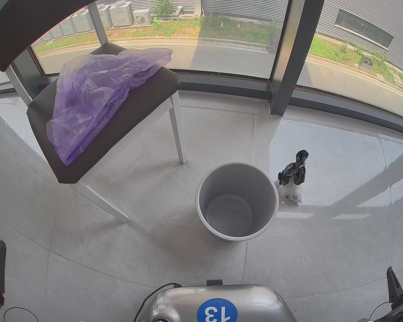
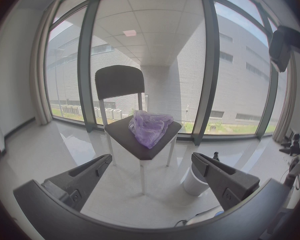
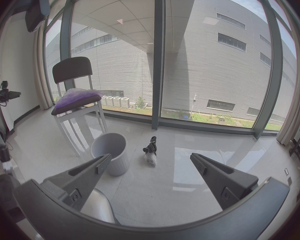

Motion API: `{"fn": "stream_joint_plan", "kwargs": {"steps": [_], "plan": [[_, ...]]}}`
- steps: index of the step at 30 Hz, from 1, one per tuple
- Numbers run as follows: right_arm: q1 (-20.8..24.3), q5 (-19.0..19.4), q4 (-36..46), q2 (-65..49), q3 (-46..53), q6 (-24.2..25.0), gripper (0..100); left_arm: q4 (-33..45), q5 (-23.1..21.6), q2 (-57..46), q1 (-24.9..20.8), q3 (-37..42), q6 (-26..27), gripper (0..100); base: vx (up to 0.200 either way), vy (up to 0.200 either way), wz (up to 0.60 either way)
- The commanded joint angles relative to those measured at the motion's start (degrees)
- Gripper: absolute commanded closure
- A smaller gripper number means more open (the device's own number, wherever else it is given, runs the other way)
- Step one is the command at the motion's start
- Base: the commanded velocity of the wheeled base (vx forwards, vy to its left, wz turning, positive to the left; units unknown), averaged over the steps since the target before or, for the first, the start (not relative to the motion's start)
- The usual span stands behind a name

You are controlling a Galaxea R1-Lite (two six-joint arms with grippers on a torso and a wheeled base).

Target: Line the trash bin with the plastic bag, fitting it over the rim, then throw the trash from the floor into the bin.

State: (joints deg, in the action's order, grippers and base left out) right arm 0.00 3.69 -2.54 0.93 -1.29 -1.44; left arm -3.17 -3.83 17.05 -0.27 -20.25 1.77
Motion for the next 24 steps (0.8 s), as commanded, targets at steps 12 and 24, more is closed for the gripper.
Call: {"fn": "stream_joint_plan", "kwargs": {"steps": [12, 24], "plan": [[0.35, 3.60, -1.86, 15.25, -11.80, 14.80, 0, -0.08, 18.68, 58.79, -13.18, -34.60, 17.83, 0, 0.000, 0.000, 0.00], [-0.09, 3.07, -1.86, 19.82, -12.68, 15.15, 0, 0.01, 18.68, 67.94, -13.44, -41.80, 18.18, 0, 0.000, 0.000, 0.00]]}}
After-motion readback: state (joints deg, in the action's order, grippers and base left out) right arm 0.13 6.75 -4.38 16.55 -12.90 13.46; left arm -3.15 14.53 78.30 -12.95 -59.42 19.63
